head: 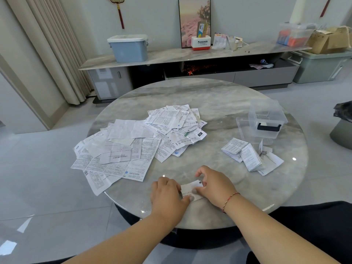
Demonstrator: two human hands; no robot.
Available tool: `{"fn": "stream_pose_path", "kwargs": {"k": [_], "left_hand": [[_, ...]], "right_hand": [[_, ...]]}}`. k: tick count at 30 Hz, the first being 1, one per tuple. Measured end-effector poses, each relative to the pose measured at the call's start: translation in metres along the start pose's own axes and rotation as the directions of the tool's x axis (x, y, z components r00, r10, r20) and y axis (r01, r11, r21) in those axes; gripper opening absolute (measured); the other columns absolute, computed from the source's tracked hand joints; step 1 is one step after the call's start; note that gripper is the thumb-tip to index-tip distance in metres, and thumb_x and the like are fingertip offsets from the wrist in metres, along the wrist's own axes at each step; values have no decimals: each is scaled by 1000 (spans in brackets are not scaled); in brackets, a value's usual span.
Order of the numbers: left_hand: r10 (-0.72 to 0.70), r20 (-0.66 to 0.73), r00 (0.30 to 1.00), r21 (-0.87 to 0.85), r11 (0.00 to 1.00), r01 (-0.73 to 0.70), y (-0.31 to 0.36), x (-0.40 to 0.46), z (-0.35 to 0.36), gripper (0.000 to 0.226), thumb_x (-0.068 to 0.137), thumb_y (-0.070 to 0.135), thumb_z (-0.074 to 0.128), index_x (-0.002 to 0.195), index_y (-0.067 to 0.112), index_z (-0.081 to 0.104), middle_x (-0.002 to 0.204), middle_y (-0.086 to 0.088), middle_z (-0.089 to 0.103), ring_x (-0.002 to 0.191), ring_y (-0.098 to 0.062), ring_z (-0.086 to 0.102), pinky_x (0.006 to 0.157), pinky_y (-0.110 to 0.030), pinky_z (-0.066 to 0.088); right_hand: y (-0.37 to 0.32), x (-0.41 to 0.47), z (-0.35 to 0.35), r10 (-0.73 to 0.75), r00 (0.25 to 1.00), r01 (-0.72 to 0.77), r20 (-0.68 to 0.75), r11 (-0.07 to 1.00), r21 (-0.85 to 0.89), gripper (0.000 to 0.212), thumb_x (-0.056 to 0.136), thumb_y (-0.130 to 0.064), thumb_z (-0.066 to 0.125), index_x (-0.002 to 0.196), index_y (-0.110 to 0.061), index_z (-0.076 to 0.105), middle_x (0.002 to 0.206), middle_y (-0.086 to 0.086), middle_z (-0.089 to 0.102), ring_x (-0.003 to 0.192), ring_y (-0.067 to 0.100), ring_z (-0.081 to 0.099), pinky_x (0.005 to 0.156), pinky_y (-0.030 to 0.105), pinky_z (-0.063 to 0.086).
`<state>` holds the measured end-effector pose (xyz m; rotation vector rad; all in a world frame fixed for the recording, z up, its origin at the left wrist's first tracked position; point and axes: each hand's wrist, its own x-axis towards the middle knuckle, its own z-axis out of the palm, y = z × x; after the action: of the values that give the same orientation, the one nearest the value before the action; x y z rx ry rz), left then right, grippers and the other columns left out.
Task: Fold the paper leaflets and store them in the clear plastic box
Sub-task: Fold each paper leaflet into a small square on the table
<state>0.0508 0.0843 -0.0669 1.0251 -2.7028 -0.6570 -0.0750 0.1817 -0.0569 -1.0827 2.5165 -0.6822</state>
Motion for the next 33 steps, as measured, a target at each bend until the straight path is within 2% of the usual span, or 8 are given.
{"fn": "stream_pose_path", "kwargs": {"k": [3, 8, 13, 17, 21, 26, 29, 33], "left_hand": [[14, 46, 999, -46, 999, -12, 4, 2, -3, 27, 79, 45, 68, 87, 27, 48, 96, 10, 43, 101, -15, 40, 88, -23, 37], [79, 84, 993, -300, 953, -50, 4, 7, -3, 27, 78, 11, 66, 86, 28, 46, 70, 7, 56, 67, -9, 54, 57, -20, 41], [9, 82, 997, -506, 862, 34, 2, 22, -6, 18, 84, 21, 68, 73, 23, 54, 52, 10, 45, 46, -4, 38, 47, -18, 31], [-26, 64, 998, -525, 849, 56, 2, 22, -3, 27, 88, 23, 63, 64, 17, 52, 54, 6, 46, 50, -9, 40, 50, -22, 32], [45, 46, 998, -424, 906, -21, 7, 20, -4, 15, 93, 15, 48, 81, 19, 57, 72, 6, 60, 64, -11, 50, 57, -23, 38], [164, -190, 968, -184, 963, -199, -8, 28, -15, 18, 88, 12, 55, 106, 13, 58, 103, 3, 53, 100, -16, 49, 84, -24, 38], [142, -289, 947, 78, 989, -124, -28, 38, -25, 27, 75, 12, 70, 100, 8, 61, 100, -8, 58, 96, -29, 53, 80, -37, 43], [25, -280, 960, 285, 957, 58, -58, 47, -36, 28, 71, 14, 70, 95, 4, 57, 95, -14, 57, 85, -34, 55, 65, -38, 46]], "right_hand": [[3, 1, -2, -59, 996, 59, 63, 998, 11, 39, 74, -36, 73, 108, -30, 55, 71, -17, 45, 68, -2, 47, 59, 13, 33], [10, 1, -1, -162, 986, 161, 29, 987, 21, 15, 71, -28, 74, 77, -28, 61, 83, -6, 45, 80, 10, 42, 62, 18, 29], [10, -3, -8, -190, 981, 185, 46, 979, 86, 40, 91, -23, 56, 56, -27, 38, 60, -8, 41, 57, 3, 39, 55, 17, 32], [13, -6, -3, -178, 984, 177, 12, 982, 68, 33, 93, -25, 53, 61, -21, 45, 58, -7, 42, 59, 8, 41, 56, 19, 31], [27, -2, -9, -20, 977, 46, -214, 992, 117, 37, 88, -23, 59, 54, -24, 44, 54, -8, 44, 58, 9, 43, 53, 22, 28], [59, 10, -35, 309, 823, -280, -477, 951, 133, 33, 93, -23, 48, 65, -10, 61, 87, 18, 53, 72, 29, 48, 62, 29, 29], [75, 16, -42, 430, 725, -448, -538, 888, 106, 29, 93, -23, 47, 94, -1, 66, 103, 21, 56, 88, 37, 57, 66, 33, 38], [83, 19, -47, 496, 676, -505, -545, 850, 147, 25, 89, -24, 55, 106, -5, 59, 107, 18, 60, 92, 36, 59, 66, 34, 40]]}}
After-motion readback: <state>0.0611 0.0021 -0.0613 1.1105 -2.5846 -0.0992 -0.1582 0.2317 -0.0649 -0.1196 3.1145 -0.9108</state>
